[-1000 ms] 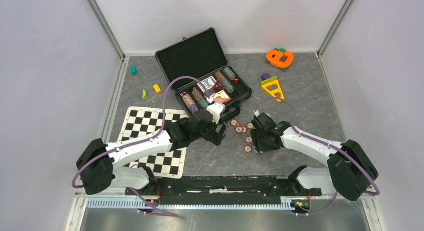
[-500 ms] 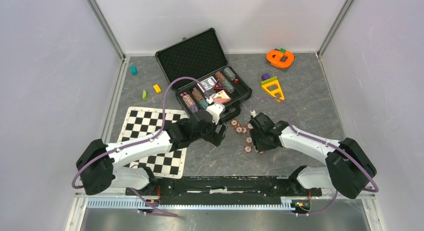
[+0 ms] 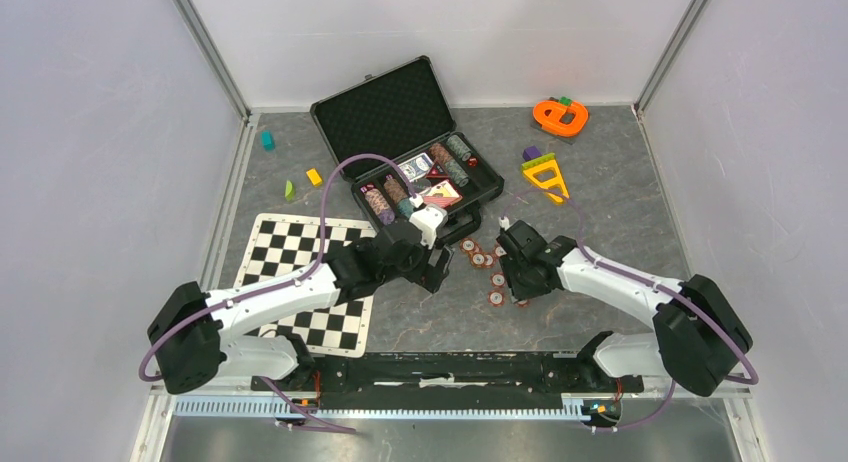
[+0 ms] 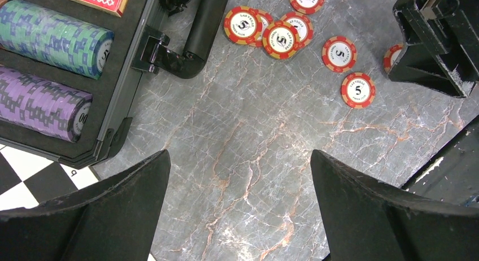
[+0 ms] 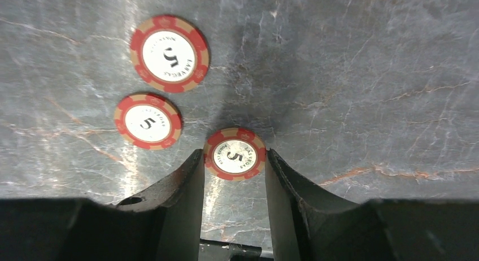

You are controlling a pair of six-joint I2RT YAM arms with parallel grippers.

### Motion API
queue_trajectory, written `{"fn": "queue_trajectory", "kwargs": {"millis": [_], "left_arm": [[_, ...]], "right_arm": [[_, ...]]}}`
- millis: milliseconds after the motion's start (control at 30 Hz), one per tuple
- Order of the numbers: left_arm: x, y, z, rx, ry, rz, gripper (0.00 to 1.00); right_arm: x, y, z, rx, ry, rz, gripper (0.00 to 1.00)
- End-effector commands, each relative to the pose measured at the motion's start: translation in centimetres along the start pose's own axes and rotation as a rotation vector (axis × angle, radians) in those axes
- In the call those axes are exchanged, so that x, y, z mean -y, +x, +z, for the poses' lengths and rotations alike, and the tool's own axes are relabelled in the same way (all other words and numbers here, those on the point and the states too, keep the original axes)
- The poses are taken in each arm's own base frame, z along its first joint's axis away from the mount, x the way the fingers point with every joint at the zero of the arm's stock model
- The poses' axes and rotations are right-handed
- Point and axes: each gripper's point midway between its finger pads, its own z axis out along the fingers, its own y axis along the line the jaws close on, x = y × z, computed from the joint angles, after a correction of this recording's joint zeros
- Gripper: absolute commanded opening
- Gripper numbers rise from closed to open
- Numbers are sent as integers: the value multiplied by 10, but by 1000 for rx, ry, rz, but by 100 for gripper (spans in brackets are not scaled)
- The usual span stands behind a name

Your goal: Pack up texas hold em set

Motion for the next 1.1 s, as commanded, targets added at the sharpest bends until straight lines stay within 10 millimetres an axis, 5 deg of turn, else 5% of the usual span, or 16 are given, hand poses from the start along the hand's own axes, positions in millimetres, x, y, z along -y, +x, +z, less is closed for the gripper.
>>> {"fn": "queue_trajectory", "kwargs": {"millis": [0,267,1067], "left_arm": [[2,-13,-5,54,18,-36,100],[-8,-10,-4,43,-8,-76,100],[-38,-2,-1,-1,-78,-178,100]], "right_arm": [[-6,-33,-22,79,2,5,32],[-17,-59,-26,134,-27,4,30],[-60,-134,13,168,-70,-42,29]]}}
